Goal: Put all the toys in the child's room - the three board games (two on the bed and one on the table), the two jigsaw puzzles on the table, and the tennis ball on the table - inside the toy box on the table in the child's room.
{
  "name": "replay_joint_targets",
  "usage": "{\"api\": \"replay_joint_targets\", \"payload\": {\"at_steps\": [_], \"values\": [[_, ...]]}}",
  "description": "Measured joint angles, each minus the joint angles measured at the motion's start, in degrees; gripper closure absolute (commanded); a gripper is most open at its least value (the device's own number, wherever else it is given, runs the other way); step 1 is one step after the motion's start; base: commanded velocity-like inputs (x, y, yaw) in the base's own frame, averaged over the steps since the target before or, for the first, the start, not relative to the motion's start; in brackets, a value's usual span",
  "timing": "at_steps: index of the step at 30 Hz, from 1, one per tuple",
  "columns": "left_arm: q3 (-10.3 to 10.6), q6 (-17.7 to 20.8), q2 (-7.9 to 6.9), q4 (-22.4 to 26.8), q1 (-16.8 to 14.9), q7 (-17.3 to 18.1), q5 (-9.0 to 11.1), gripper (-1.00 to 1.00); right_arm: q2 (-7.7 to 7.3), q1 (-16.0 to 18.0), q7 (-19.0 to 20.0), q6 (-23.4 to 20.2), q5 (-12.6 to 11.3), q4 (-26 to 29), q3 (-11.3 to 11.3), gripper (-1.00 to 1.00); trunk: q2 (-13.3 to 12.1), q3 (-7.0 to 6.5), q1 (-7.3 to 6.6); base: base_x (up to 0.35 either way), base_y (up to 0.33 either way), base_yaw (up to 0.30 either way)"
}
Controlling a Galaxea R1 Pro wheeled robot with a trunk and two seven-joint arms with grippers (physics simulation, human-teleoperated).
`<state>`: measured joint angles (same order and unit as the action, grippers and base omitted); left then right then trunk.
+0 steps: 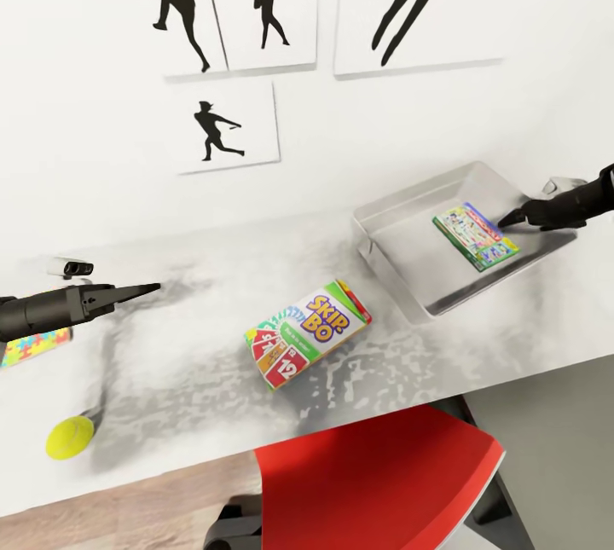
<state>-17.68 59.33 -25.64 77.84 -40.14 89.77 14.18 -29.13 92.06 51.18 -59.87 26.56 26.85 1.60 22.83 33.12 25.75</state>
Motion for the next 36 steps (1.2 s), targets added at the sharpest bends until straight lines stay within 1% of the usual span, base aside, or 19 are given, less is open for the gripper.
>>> {"api": "replay_joint_targets", "payload": {"at_steps": [15,23,28,36], "values": [[-0.1,0.0,0.00,0.0,0.0,0.0,-0.1,-1.00,0.07,0.0,0.2,0.0,-0.1,0.8,-0.1,-1.00,0.0,-1.40,0.00,0.000,0.000,0.000],[-0.2,0.0,0.00,0.0,0.0,0.0,-0.1,-1.00,0.00,0.0,0.6,0.0,-0.6,0.9,-0.5,-1.00,0.0,-2.15,0.00,0.000,0.000,0.000],[-0.3,0.0,0.02,-0.1,0.0,0.0,-0.1,-1.00,-0.01,0.0,2.0,0.0,-1.0,0.9,-0.6,-1.00,0.0,-2.63,0.00,0.000,0.000,0.000],[-0.8,0.0,0.06,-0.1,0.0,0.0,-0.2,-1.00,-0.05,0.0,6.9,0.1,-1.1,0.8,-0.6,-1.00,0.0,-3.38,0.01,-0.026,0.000,0.000]]}}
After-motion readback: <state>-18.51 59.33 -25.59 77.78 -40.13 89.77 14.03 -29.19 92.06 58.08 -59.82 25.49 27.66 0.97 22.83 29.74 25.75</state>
